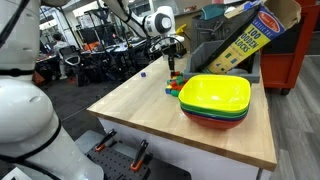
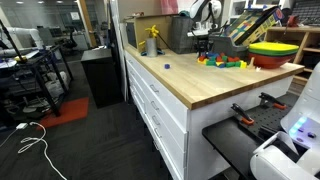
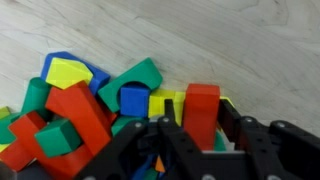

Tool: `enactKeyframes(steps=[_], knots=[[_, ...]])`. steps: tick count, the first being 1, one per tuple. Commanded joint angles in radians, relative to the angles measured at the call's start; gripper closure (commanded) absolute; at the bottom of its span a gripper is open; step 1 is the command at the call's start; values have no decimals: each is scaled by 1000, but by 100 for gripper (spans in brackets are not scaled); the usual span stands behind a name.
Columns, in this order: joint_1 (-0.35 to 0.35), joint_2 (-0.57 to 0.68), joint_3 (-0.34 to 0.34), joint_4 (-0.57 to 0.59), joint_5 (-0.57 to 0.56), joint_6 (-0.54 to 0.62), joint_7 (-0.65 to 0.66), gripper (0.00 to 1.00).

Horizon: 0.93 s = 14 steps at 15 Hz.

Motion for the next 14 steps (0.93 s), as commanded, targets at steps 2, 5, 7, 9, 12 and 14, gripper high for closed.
enactKeyframes(steps=[2,5,7,9,12,14], knots=[[10,1,-6,7,10,30,22,88],[16,-10,-2,-3,14,35,22,91],[23,-30,1,-12,16,31,21,91],[34,-58,5,-29,13,30,19,91],[53,-127,17,-68,5,26,6,91],[70,-178,31,-99,-2,24,-6,91]])
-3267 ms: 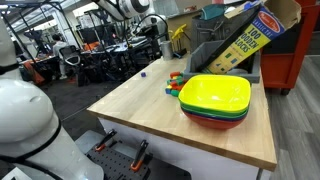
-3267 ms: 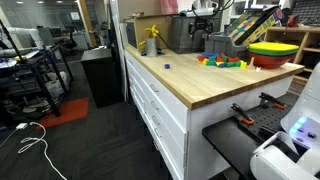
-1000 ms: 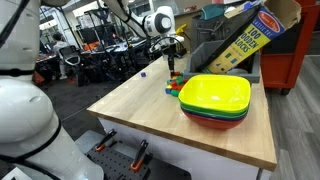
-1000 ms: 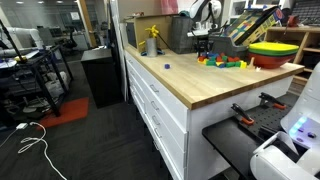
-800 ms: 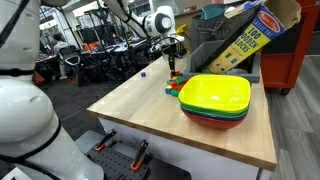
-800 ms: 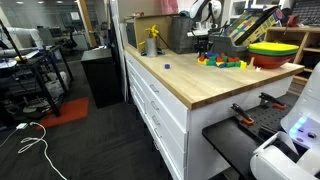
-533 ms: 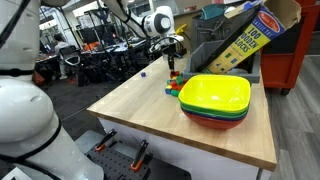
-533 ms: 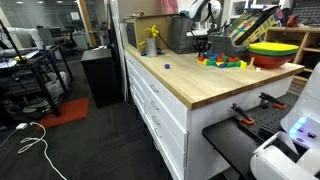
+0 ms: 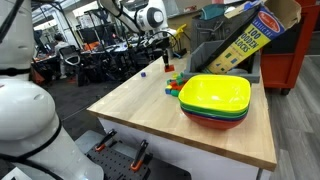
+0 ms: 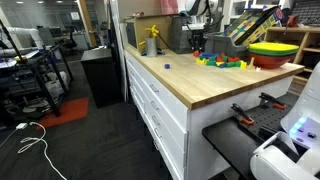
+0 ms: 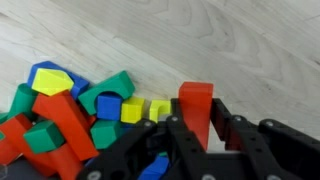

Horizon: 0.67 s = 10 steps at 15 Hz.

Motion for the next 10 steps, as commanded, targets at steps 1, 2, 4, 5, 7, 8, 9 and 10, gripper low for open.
enactKeyframes(steps=[1,2,4,5,7,8,9,10], knots=[[29,-136,24,-103,-6,0,-12,91],[38,-167,34,-122,-10,-4,-21,91],[55,-215,58,-157,-16,-3,-32,91],[63,-239,72,-177,-20,-4,-40,91],[78,-284,103,-218,-21,-9,-68,91],[84,-298,118,-237,-24,-6,-80,91],[90,-314,135,-256,-24,-1,-110,91],[97,-328,153,-275,-32,-2,-154,91]])
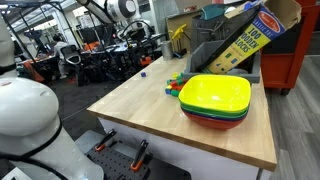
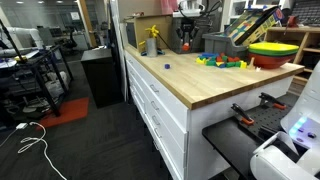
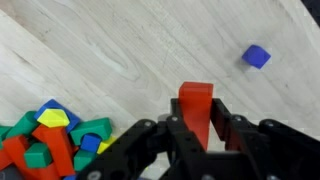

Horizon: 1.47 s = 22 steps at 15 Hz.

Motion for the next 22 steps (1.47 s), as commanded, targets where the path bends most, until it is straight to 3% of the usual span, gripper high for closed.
enactKeyframes(steps=[1,13,19,22], knots=[[18,-82,47,-99,-22,4,-125,91],[72,-27,120,-92,-172,12,-518,91],[109,46,138,-68,-215,37,-573,91],[134,109,122,-29,-272,67,-534,91]])
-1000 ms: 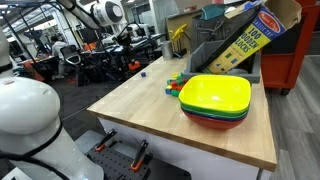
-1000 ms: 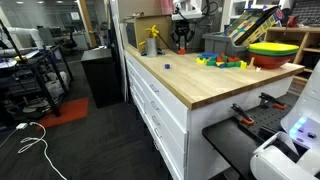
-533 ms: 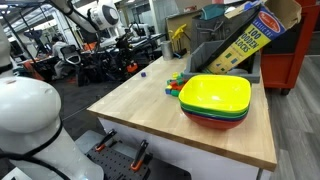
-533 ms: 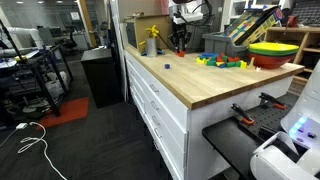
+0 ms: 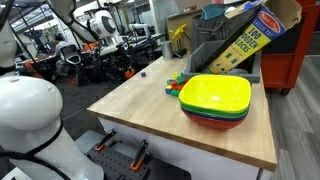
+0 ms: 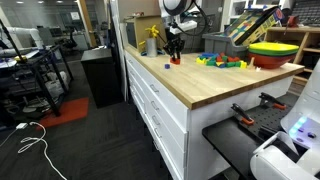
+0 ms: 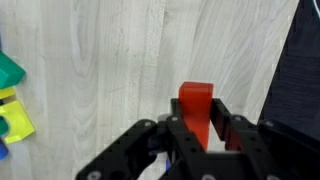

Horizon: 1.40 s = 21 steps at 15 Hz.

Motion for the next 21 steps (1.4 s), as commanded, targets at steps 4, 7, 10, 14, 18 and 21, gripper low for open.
enactKeyframes(steps=[4,7,10,14,18,21], knots=[[40,125,-54,105,-133,53,64,91],[52,158,-75,132,-153,57,84,91],[62,177,-85,146,-149,54,88,91],[69,186,-88,145,-144,49,79,91],[71,178,-89,116,-140,46,87,91],[78,165,-86,94,-131,37,116,91]])
